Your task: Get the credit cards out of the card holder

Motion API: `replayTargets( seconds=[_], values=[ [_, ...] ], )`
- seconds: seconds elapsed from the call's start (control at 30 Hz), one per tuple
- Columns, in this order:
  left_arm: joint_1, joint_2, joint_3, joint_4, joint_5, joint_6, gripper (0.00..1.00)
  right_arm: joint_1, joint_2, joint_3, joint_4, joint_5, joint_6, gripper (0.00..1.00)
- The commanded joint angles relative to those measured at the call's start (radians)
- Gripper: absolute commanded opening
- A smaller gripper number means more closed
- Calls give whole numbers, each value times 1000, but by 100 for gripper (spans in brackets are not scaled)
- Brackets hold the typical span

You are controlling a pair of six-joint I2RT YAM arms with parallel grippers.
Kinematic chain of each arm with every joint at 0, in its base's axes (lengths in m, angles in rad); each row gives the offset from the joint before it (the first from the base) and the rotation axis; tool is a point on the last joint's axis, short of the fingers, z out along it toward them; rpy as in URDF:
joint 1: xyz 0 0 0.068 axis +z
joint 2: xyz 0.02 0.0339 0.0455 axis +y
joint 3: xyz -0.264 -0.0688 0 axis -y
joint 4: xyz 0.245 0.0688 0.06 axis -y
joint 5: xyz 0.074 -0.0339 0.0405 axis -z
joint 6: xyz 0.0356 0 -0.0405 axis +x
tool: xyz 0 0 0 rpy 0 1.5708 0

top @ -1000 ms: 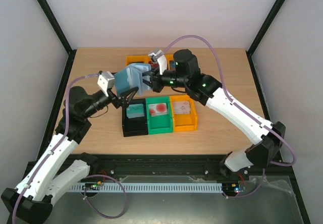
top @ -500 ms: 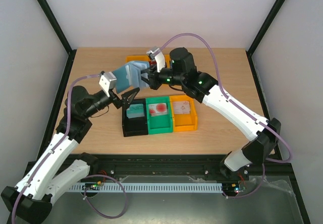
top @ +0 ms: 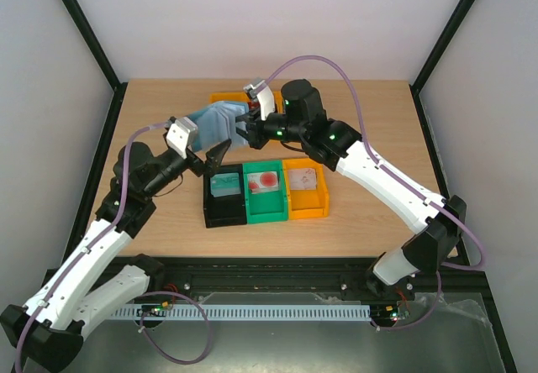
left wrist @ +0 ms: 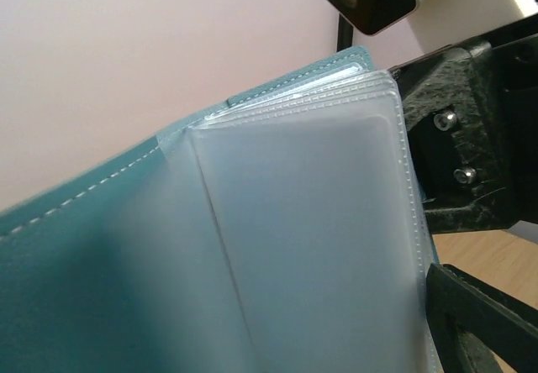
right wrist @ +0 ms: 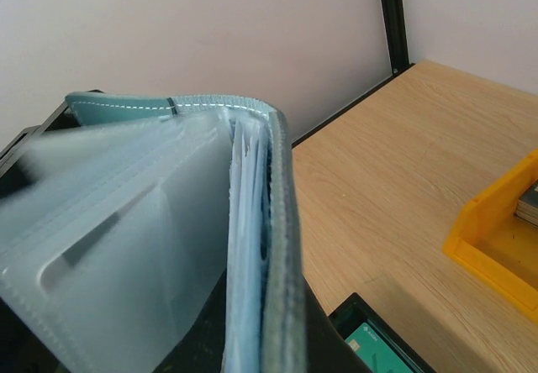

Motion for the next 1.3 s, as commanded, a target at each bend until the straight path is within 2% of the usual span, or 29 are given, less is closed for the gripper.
replayTargets(
  seconds=[0.0, 0.13, 0.33, 0.43, 0.57, 0.73, 1.03, 1.1, 1.27],
  values=[
    [3, -6, 21, 2, -81, 7, 99, 9, -9, 36, -6, -13, -16, 2],
    [3, -15, 22, -6, -77, -18, 87, 8, -15, 35, -19, -14, -29, 2],
    [8, -35, 18, 5, -18, -46, 61, 7, -36, 36, -19, -50, -57, 2],
    [14, -51, 12, 18, 20, -80, 55, 6, -43, 35, -18, -76, -70, 2],
    [25, -73, 3, 33, 69, -106, 55, -5, -61, 21, -9, -132, -76, 2],
    [44, -91, -1, 32, 65, -111, 67, -40, -101, -31, 57, -237, -53, 2],
    [52, -116, -19, 46, 89, -103, 73, -67, -119, -54, 86, -364, -38, 2],
    [52, -117, -18, 40, 87, -96, 72, -72, -117, -53, 94, -393, -33, 1],
    [54, -117, -22, 39, 97, -102, 56, -80, -106, -52, 112, -468, -18, 2]
  ],
)
